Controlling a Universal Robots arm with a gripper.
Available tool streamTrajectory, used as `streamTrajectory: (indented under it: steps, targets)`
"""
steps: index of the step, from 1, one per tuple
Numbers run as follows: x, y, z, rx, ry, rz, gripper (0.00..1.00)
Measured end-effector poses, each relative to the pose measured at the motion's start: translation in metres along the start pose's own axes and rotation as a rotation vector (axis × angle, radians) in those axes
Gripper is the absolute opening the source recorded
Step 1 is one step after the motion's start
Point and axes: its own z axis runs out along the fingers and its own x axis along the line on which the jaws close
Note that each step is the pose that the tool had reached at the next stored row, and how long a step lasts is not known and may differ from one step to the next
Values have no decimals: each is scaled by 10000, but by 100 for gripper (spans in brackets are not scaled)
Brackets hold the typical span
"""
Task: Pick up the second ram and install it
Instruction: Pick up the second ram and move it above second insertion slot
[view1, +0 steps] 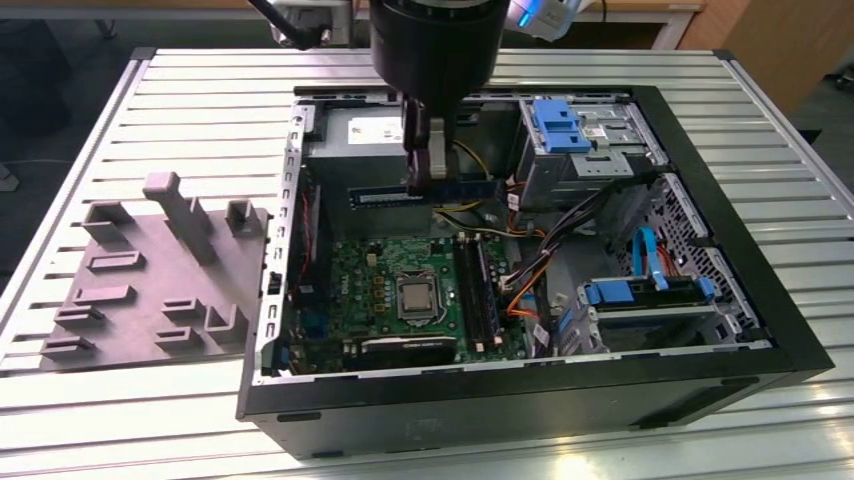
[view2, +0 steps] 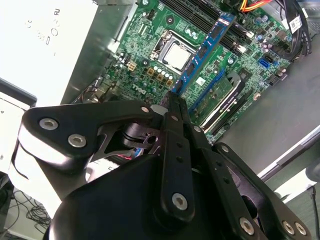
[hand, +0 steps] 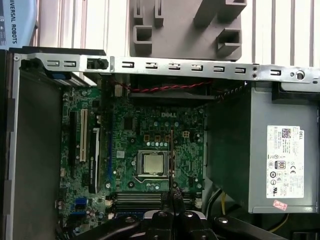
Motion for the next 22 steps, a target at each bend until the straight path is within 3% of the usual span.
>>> streamTrajectory:
  steps: [22]
  targets:
    - [12, -56, 155, 7, -3, 96, 11]
